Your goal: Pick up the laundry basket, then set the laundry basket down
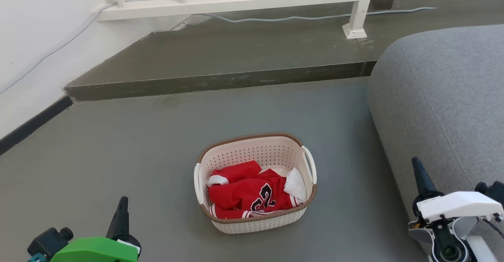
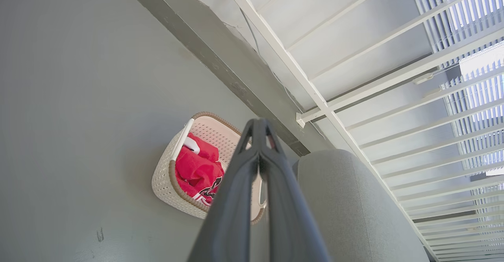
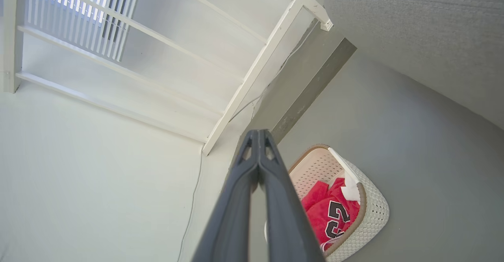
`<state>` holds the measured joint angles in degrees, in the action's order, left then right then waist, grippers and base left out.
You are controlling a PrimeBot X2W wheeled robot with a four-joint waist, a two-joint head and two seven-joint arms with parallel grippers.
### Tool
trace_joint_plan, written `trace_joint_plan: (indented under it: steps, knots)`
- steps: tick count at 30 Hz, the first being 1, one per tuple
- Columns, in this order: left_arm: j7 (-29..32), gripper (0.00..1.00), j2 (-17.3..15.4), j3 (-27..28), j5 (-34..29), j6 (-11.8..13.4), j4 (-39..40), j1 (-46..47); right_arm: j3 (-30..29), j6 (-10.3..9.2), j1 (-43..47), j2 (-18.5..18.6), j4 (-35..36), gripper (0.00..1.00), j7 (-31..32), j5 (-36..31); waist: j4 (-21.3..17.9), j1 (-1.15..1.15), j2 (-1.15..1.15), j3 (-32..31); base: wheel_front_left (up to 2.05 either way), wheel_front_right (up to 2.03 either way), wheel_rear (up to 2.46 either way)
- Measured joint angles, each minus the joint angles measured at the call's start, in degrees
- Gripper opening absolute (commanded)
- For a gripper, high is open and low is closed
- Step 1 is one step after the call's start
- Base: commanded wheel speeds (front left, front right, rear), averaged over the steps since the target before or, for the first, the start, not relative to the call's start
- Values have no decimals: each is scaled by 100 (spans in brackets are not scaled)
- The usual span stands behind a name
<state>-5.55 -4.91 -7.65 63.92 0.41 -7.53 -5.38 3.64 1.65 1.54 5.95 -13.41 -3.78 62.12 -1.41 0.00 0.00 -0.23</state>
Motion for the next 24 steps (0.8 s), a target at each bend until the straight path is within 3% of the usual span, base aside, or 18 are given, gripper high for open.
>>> trace_joint_plan:
  steps: [24]
  knots:
    - [311,0,-68,277,1749,-349,-315,339,-420,257,-227,-73,-101,0,392,1668,73,0,0,24,0,0,0]
